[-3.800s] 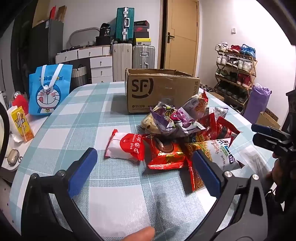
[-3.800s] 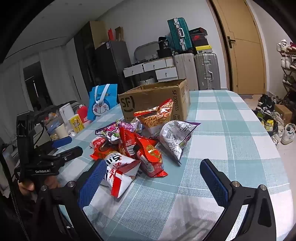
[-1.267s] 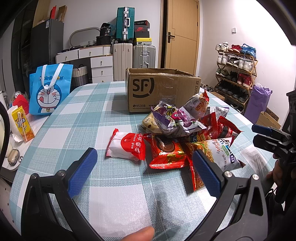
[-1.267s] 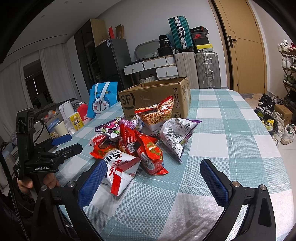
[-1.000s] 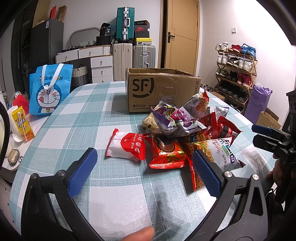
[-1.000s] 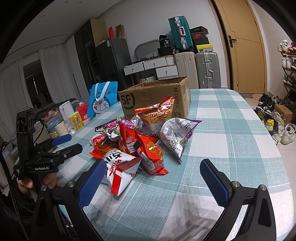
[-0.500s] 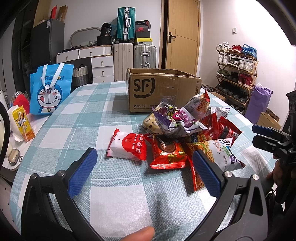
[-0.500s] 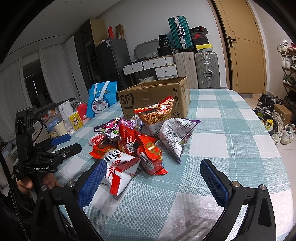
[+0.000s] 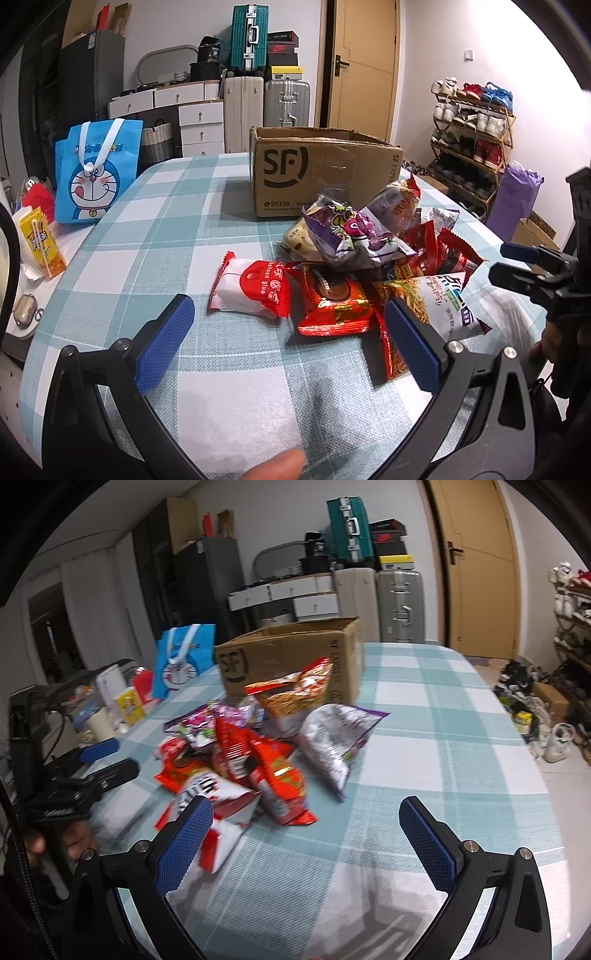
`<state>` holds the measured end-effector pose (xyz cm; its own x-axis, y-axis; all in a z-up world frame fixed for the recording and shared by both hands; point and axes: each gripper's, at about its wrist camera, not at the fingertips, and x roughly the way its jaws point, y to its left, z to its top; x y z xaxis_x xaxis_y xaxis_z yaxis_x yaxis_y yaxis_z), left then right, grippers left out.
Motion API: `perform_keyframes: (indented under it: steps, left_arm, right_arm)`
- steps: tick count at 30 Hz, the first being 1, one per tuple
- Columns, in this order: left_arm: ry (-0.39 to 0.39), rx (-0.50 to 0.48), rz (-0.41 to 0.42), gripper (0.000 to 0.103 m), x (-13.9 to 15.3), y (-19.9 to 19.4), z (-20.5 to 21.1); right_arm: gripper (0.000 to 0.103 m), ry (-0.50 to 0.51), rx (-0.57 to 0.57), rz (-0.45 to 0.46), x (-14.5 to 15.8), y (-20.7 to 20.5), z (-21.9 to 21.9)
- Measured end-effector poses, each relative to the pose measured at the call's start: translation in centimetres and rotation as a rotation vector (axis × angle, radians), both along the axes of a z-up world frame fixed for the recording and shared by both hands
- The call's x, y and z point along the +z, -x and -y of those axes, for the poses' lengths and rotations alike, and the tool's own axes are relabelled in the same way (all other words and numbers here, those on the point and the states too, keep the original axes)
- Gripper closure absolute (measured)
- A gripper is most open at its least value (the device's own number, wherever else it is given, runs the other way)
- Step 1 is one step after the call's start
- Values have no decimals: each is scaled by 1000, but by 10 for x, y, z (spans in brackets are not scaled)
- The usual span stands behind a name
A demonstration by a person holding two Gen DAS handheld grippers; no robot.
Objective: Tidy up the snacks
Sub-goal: 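Grasp the white-red balloon glue bag with the left tool while the right tool grasps a red snack bag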
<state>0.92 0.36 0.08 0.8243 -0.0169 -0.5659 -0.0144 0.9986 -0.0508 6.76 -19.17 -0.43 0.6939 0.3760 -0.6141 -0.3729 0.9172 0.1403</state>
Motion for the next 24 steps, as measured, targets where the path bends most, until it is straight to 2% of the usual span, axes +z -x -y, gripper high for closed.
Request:
perform_keyframes:
  steps: [5, 10, 12, 14, 18, 24]
  left_arm:
    - [5, -21, -15, 0, -1, -9, 5]
    - [-5, -12, -32, 0, 2, -21, 2]
    - [3, -12, -47, 0, 3, -28, -3]
    - [27, 10, -65, 2, 3, -35, -12]
    - [65, 23, -89, 4, 3, -44, -29]
    - [31, 46, -125, 14, -3, -58, -41]
  right_arm:
    - [0, 33, -10, -40, -3, -12, -6]
    - [1, 8, -3, -73, -3, -21, -11]
    - [14, 6, 15, -92, -3, -24, -15]
    - [23, 19, 27, -105, -4, -27, -19]
    - [30, -5, 40, -100, -4, -29, -21]
    - [42, -31, 59, -117, -5, -35, -22]
